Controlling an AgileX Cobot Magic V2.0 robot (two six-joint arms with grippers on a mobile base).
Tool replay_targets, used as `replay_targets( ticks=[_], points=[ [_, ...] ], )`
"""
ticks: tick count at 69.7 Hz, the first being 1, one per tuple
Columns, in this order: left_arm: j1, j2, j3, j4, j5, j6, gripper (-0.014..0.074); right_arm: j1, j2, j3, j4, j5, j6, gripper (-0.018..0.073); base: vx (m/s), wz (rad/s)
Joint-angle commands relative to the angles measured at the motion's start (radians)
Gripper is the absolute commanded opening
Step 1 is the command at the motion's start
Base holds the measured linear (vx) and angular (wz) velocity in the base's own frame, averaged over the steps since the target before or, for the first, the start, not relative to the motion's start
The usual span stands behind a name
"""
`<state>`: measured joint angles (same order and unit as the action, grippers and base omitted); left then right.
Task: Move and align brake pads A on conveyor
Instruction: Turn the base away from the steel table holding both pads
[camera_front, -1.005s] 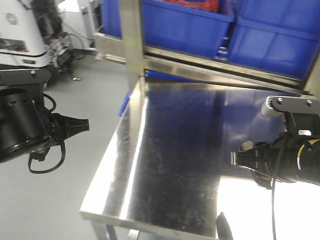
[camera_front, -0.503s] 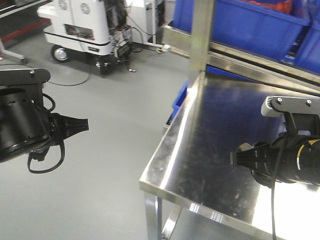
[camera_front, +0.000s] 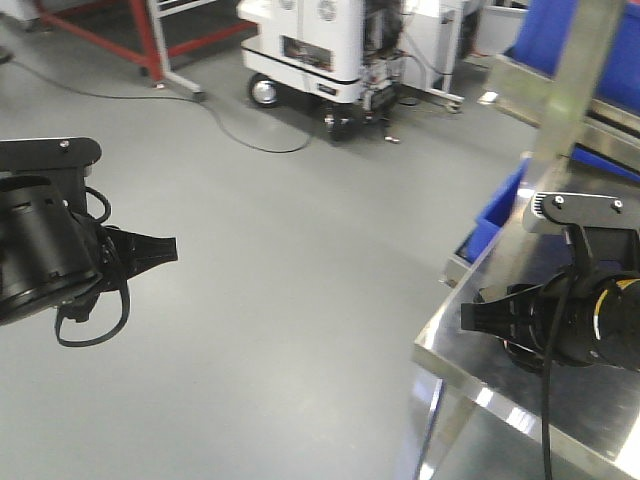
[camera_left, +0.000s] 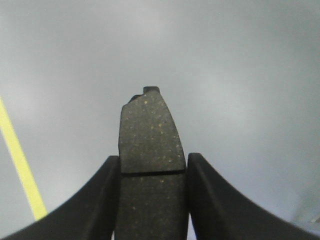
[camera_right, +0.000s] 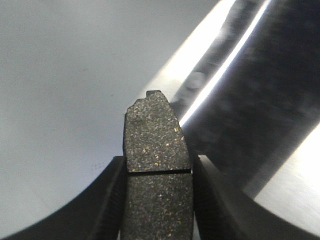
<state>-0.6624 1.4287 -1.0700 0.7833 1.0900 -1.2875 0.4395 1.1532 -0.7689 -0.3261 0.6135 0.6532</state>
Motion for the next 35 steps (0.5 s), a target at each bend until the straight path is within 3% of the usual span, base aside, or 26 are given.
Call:
replay_targets(
  ticks=[1, 35],
  points=[
    [0.001, -0.034, -0.026, 0.064, -0.002, -0.004, 0.0153, 0.000, -0.024, -0.030, -0.021, -0.057, -0.004, 0.0155, -0.06, 0.54],
    [0.001, -0.034, -0.026, 0.064, -0.001, -0.004, 0.0153, 0.000, -0.024, -0.030, -0.021, -0.056, -0.004, 0.0155, 0.00, 0.47]
  ],
)
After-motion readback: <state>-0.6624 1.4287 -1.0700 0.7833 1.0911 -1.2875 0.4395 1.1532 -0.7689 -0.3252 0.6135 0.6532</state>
